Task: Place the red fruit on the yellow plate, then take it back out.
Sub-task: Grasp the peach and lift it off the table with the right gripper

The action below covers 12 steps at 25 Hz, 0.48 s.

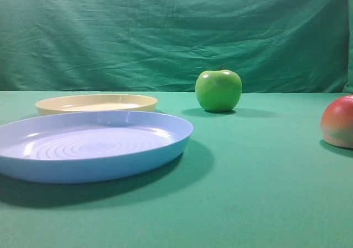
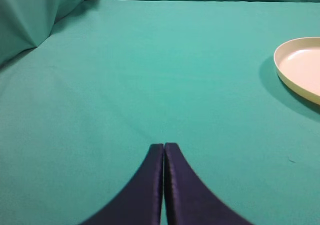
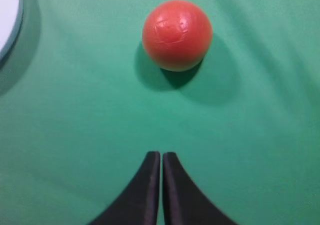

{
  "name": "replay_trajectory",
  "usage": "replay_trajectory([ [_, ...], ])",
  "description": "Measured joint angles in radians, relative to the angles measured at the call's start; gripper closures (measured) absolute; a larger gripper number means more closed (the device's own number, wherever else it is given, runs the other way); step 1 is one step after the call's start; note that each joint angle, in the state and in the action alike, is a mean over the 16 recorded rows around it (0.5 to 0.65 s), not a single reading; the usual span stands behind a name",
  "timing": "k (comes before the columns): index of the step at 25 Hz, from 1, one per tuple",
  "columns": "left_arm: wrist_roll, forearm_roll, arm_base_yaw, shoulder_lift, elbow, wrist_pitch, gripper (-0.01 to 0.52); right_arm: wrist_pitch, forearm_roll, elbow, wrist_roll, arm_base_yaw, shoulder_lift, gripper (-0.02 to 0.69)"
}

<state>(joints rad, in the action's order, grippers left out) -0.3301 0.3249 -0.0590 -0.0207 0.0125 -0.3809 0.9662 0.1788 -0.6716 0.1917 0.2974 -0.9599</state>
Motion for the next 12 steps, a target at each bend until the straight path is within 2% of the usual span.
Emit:
replay_trajectory([
  [3,0.000,0.000,0.000,0.000,0.000,0.000,0.514,-0.026,-0.037,-0.023,-0.018,0.038,-0.092,0.629],
  [5,0.000,0.000,0.000,0.000,0.000,0.000,0.514,-0.048,-0.058,-0.038,-0.028,0.057,-0.150,0.579],
  [12,0.000,0.000,0.000,0.000,0.000,0.000,0.514,-0.157,-0.106,-0.086,-0.044,0.087,-0.324,0.306],
])
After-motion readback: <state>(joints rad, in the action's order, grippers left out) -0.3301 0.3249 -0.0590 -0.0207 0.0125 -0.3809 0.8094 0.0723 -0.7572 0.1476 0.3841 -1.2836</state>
